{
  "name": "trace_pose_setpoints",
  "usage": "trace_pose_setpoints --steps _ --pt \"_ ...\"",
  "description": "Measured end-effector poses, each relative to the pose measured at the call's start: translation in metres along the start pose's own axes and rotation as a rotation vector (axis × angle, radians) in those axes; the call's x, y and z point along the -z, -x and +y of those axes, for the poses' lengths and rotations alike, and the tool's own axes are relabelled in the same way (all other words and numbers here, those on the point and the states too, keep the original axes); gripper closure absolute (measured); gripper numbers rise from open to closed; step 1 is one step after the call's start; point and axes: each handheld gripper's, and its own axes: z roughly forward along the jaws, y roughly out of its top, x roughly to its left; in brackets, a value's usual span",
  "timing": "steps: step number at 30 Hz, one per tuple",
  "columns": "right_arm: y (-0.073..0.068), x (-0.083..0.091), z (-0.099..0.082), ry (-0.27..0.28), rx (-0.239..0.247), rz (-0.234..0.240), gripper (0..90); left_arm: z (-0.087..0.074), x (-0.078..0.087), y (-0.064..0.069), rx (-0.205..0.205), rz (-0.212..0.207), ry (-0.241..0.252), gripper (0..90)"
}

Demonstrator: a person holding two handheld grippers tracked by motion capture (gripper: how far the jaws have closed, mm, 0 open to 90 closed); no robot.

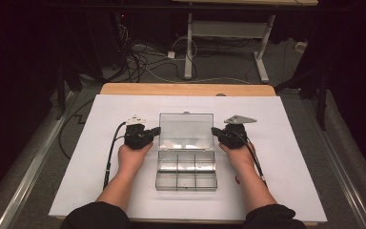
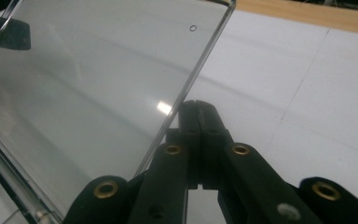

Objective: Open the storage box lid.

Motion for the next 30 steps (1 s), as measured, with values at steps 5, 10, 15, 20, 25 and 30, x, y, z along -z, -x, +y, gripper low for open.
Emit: trace_pose_setpoints --steps 5,10,15,20,25,30 --pt "0.001 -0.005 -0.002 -0.040 -0.006 -0.011 90.0 -0.002 -0.003 -0.001 0.011 0.003 -0.043 88.1" --pt "0.002 -0.007 -0.004 -0.063 -0.004 -0.019 90.0 -0.003 -0.006 -0.001 0.020 0.010 -0.066 88.0" --pt "0.004 -0.011 -0.006 -0.100 -0.018 -0.021 90.0 -0.005 -0.010 -0.003 0.027 0.015 -0.122 88.1" --pt "0.005 -0.014 -0.007 -0.132 -0.029 -0.035 90.0 -0.006 -0.012 -0.003 0.032 0.024 -0.143 88.0" --pt "0.006 -0.012 -0.006 -0.117 -0.036 -0.040 90.0 -0.004 -0.007 -0.004 0.031 0.032 -0.130 88.1" --pt "0.004 -0.003 -0.001 -0.086 -0.017 -0.038 90.0 -0.001 0.001 -0.001 0.006 0.032 -0.097 88.1"
